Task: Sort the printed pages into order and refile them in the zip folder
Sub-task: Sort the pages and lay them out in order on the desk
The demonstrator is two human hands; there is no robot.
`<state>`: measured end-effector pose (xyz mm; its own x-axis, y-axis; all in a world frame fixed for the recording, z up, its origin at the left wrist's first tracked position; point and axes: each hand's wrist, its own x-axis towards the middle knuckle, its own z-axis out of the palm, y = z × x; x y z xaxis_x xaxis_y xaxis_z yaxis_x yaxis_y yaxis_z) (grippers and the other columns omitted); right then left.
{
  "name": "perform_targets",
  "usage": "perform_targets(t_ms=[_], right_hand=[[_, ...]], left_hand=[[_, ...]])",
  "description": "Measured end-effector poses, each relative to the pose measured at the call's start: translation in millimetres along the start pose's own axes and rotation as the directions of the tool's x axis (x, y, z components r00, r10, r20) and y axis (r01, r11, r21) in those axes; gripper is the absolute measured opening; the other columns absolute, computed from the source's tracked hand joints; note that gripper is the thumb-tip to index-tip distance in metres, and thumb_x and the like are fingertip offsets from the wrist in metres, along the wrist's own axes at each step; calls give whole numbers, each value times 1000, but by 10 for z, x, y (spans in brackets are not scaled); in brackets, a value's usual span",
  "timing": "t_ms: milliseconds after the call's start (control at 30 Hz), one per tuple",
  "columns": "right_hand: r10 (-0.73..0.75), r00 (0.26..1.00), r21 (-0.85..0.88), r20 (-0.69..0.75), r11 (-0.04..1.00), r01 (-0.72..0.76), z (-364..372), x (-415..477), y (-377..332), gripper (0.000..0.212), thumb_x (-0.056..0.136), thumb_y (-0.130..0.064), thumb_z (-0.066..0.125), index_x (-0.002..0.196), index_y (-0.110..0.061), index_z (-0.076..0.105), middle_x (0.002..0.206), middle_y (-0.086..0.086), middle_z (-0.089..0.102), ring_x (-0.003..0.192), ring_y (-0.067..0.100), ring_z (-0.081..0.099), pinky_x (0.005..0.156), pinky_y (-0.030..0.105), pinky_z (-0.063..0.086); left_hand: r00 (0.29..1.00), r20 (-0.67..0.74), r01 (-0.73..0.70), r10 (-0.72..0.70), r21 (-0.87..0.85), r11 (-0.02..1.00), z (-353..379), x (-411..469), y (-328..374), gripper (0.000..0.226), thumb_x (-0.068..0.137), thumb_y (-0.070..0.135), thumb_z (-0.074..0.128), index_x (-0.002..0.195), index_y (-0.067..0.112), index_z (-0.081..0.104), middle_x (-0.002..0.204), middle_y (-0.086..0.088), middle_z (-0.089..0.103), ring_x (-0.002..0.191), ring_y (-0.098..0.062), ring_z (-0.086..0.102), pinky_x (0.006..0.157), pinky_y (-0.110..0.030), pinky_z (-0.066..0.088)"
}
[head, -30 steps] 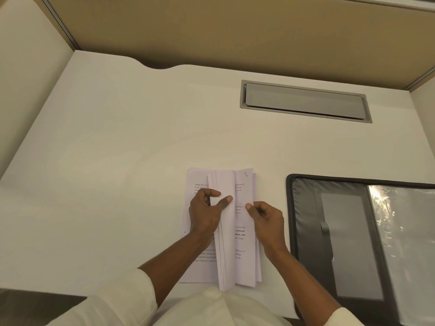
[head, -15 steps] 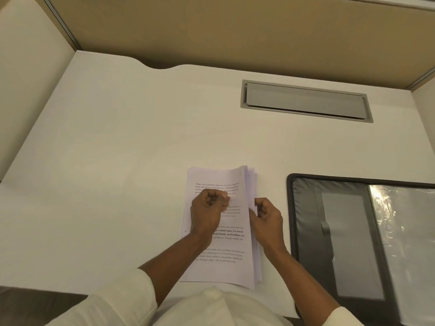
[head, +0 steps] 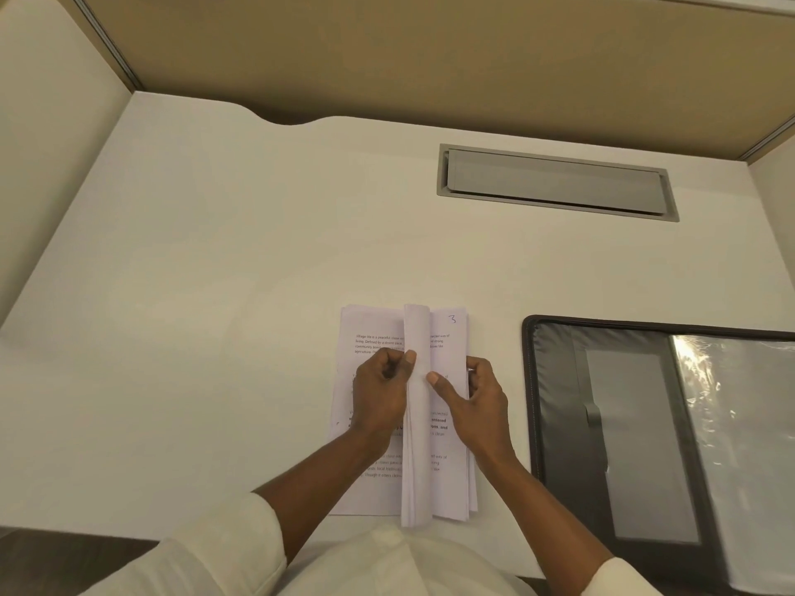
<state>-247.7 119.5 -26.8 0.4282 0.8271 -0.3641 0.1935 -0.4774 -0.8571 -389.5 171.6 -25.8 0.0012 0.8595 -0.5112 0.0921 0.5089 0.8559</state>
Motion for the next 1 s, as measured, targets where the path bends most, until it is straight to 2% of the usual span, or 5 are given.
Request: perform_targets(t_ms=[100,233,500,667,1000], right_hand=[[-22,1000,-4,5,1000,22,-25,-15,-11,66,86,-48,81,141,-38,45,117,-24,66,101,-1,68,83,18,58],[-156,986,-4,55,988,157,-21,-50,-24,89,91,-41,79,161,-48,24,144,-33,50,125,-7,53,96,11,48],[-31,998,27,55,999,29,94,-68,20,43,91,-64,59,128,-41,60,128,-32,61,120,-16,53,107,20,45],[30,997,108,77,993,-38,7,-52,7,27,98,-53,63,115,-33,69,113,-30,71,114,-10,61,104,22,47],[33,988,62,153,997,-43,-63,37,-2,28,95,-52,68,103,-27,77,105,-23,76,106,-7,65,96,22,46]], left_hand=[[1000,-24,14,-15,-35,999,18,-6,11,44,103,49,63,86,9,67,86,-18,69,71,-17,55,70,-39,49],[996,-51,65,-68,-67,996,49,-33,61,47,106,43,59,88,-1,60,72,-4,61,68,-15,50,67,-37,44],[993,-90,66,-70,-55,996,49,-42,97,49,106,35,60,82,-6,49,69,-6,41,66,-18,34,62,-32,32],[992,-91,81,-85,-51,995,44,-28,80,48,107,31,58,81,-6,43,70,-5,36,67,-20,28,58,-29,26],[993,-81,77,-83,-75,994,59,17,7,41,109,30,54,80,2,56,66,0,45,68,-20,36,66,-37,33]])
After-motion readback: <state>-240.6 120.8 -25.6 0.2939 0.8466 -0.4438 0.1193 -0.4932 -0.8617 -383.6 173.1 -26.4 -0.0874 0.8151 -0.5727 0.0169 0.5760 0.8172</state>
